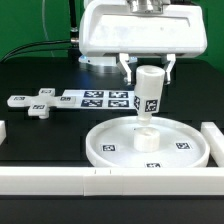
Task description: Assemble round table
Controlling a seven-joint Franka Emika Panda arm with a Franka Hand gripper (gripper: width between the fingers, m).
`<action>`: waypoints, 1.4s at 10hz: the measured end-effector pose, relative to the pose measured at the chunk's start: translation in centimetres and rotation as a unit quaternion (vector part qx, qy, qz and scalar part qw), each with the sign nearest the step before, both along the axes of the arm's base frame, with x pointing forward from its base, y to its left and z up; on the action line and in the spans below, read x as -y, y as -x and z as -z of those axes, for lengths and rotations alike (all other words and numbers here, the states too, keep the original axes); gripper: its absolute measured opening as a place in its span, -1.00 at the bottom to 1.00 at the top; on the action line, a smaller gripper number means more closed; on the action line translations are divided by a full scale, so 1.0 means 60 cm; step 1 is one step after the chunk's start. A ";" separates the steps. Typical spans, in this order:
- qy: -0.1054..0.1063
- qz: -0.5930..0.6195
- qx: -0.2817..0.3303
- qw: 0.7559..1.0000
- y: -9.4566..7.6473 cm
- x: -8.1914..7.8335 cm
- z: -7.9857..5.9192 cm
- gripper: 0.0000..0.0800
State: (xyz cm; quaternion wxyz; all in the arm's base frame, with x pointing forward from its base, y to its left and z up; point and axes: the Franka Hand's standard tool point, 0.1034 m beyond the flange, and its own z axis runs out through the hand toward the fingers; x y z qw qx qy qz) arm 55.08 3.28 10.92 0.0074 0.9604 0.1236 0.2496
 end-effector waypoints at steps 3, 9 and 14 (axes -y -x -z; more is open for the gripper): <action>0.004 -0.013 -0.001 1.000 0.002 -0.008 0.010 0.02; 0.003 -0.014 0.002 1.000 -0.006 -0.014 0.021 0.02; 0.002 -0.014 -0.002 1.000 -0.009 -0.015 0.038 0.02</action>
Offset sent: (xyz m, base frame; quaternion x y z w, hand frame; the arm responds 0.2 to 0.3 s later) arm 0.0092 0.0127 -0.0015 0.0180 0.0055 -0.0018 0.9998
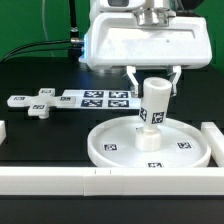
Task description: Assemble round table
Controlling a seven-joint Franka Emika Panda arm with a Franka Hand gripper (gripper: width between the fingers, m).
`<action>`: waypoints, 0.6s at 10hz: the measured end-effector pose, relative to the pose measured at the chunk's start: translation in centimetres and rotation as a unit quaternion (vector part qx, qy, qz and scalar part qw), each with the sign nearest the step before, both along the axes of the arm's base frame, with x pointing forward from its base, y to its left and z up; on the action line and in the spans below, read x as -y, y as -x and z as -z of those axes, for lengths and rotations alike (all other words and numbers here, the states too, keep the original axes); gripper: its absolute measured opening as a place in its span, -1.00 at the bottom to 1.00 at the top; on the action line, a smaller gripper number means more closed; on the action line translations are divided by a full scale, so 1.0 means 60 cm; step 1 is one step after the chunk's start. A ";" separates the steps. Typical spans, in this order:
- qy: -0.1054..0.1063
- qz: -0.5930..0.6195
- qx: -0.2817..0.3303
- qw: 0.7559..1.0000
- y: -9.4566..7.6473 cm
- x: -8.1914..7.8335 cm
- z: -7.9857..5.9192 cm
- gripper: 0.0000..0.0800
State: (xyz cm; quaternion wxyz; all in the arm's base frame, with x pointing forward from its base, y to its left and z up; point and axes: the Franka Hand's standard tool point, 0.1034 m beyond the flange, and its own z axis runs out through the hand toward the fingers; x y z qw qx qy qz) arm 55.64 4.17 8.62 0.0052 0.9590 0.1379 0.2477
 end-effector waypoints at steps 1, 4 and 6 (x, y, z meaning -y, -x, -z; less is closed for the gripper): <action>0.000 0.001 -0.003 1.000 0.003 0.002 0.007 0.02; 0.001 0.016 0.008 1.000 0.002 0.029 0.012 0.02; 0.000 0.024 0.009 1.000 0.001 0.041 0.012 0.02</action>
Offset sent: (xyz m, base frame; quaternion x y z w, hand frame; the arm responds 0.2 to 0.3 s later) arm -0.0079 -0.0087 -0.0108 0.0332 0.0047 0.0312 0.9990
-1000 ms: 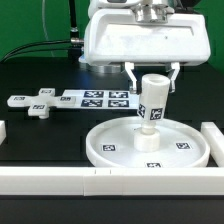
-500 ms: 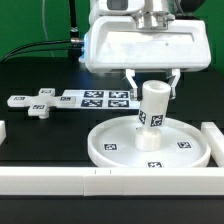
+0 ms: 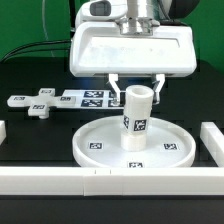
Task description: Assemble round table
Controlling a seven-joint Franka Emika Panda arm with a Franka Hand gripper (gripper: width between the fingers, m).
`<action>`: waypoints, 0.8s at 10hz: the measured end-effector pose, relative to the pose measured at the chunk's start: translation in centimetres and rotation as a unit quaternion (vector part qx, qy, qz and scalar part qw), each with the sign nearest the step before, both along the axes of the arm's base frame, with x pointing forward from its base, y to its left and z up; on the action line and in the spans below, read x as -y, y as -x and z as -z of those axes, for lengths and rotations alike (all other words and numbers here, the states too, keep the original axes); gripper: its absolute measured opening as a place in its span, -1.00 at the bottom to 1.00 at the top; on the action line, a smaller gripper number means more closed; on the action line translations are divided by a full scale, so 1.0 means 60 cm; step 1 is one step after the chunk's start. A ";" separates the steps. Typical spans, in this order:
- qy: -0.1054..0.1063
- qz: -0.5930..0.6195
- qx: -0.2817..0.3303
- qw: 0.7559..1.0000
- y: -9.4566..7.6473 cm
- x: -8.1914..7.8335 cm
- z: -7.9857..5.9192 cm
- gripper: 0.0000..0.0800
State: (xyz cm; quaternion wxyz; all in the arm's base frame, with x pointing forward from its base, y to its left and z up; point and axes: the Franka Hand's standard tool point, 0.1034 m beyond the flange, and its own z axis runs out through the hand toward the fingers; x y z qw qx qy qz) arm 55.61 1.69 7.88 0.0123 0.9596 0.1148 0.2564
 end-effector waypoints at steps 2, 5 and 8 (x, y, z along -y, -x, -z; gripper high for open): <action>0.000 0.000 -0.001 1.000 0.001 -0.001 0.001 0.43; 0.002 -0.001 -0.002 1.000 -0.004 0.005 -0.017 0.61; 0.007 0.000 0.001 1.000 -0.015 0.019 -0.052 0.62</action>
Offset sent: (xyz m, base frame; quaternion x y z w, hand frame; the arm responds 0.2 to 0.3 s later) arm -0.0050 -0.0146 0.0190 -0.0160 -0.0272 -0.0147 0.9994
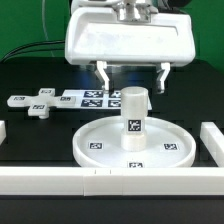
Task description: Assemble round table
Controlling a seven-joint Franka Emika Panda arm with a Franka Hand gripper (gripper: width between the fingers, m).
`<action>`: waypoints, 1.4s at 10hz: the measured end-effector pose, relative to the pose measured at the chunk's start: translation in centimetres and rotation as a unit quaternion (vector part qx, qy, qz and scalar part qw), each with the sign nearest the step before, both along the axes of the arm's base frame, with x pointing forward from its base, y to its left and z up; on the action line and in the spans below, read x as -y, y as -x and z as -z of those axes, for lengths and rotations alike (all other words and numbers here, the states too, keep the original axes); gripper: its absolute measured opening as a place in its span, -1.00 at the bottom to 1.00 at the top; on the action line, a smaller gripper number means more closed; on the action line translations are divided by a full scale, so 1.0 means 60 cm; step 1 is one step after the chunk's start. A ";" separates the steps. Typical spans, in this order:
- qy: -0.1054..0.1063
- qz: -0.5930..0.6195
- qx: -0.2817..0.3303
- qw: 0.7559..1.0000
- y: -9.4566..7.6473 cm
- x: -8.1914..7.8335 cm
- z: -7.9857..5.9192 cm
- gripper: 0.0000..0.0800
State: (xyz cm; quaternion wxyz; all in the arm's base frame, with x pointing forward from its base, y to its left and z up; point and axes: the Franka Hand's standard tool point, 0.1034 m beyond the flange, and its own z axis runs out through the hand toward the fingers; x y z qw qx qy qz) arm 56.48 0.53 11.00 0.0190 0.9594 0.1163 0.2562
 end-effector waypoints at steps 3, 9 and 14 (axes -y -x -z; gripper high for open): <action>-0.001 -0.002 -0.008 1.000 0.001 -0.003 0.005 0.62; -0.023 -0.019 -0.145 0.989 0.002 -0.031 0.024 0.62; -0.030 -0.030 -0.220 0.975 -0.012 -0.022 0.027 0.62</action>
Offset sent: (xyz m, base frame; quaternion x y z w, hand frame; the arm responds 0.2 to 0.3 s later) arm 0.0000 0.0000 0.0000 0.0000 -0.0650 0.0000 0.9979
